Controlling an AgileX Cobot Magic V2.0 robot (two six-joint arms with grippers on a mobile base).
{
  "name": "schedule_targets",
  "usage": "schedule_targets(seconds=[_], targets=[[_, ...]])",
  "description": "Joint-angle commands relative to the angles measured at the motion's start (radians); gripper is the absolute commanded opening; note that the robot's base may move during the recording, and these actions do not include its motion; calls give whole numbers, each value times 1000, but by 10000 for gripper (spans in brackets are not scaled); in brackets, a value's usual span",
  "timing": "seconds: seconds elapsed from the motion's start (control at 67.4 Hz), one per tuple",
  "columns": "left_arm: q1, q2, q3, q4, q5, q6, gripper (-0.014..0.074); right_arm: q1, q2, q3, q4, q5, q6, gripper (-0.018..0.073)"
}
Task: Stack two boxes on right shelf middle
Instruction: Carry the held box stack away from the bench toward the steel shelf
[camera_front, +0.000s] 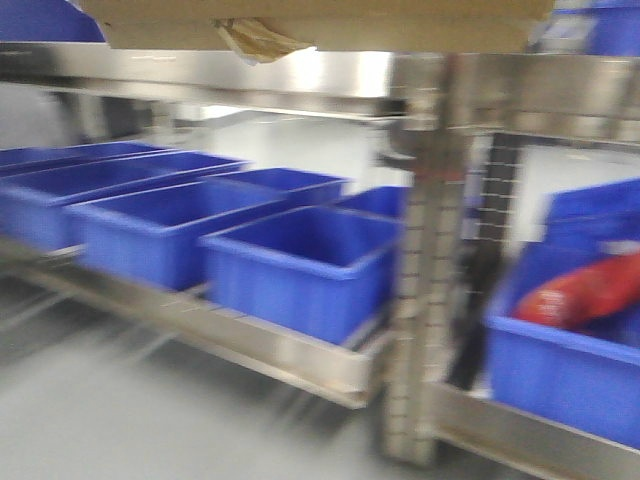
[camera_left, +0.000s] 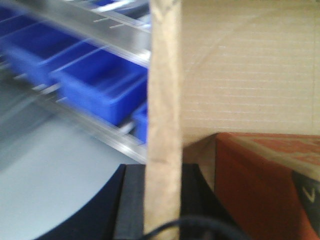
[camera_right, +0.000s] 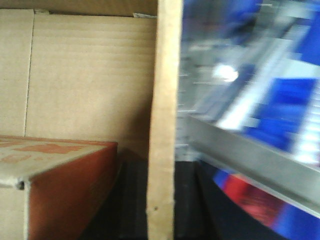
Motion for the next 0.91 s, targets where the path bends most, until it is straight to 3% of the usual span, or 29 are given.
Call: schedule_targets(seconds=[0.0, 0.89], targets=[[9, -12, -12, 49, -20, -11, -111, -4, -18, -14, -21, -41, -2, -154], [9, -12, -12, 86, -20, -11, -111, -4, -18, -14, -21, -41, -2, -154]])
